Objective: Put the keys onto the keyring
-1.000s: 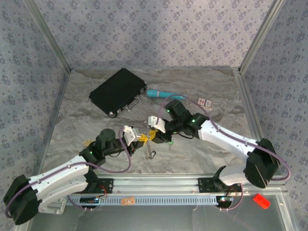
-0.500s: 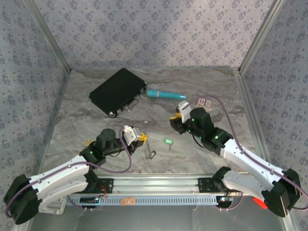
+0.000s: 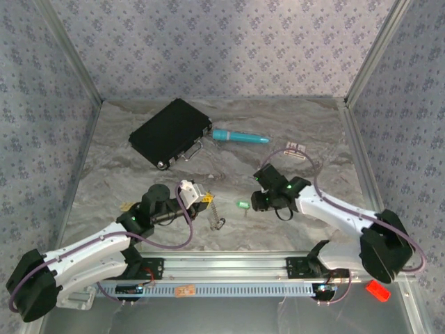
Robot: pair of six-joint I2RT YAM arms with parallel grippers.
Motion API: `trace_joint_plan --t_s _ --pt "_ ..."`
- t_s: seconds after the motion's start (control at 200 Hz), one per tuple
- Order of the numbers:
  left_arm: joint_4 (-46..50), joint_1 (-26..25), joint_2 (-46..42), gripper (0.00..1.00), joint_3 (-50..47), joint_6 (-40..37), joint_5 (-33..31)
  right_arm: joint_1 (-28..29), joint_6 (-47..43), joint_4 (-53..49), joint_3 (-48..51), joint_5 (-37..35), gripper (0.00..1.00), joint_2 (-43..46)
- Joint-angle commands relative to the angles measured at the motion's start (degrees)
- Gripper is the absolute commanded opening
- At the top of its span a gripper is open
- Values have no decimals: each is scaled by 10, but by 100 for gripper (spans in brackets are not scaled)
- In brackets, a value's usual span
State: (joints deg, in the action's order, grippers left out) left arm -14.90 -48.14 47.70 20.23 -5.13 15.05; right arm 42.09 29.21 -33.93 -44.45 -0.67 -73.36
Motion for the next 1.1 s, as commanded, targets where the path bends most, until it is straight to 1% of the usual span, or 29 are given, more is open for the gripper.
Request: trace_joint_plan --t_s 0.0,0.08,0.14,0.255,0.405,0.55,0.795,1.094 --pt "-11 -2 -2 0 18 -4 -7 9 23 -24 -38 27 40 -41" --pt "-8 -2 -4 0 18 -4 -9 3 44 -7 -43 46 40 -59" --pt "-9 -2 -4 0 16 -4 -10 0 54 28 -44 65 40 -68" --pt "-9 -3 -3 0 16 -3 -8 -14 46 16 -54 55 39 -95" --pt "-11 -3 -3 0 15 -4 -6 -40 32 39 -42 95 38 -115" --pt "-10 -3 -3 0 17 -6 -4 -48 18 55 -48 126 36 -140" --pt "-7 -3 -3 0 19 -6 -4 -55 9 69 -46 123 29 -164" --pt "-8 -2 -1 0 20 -7 -2 -63 3 81 -54 129 27 -181"
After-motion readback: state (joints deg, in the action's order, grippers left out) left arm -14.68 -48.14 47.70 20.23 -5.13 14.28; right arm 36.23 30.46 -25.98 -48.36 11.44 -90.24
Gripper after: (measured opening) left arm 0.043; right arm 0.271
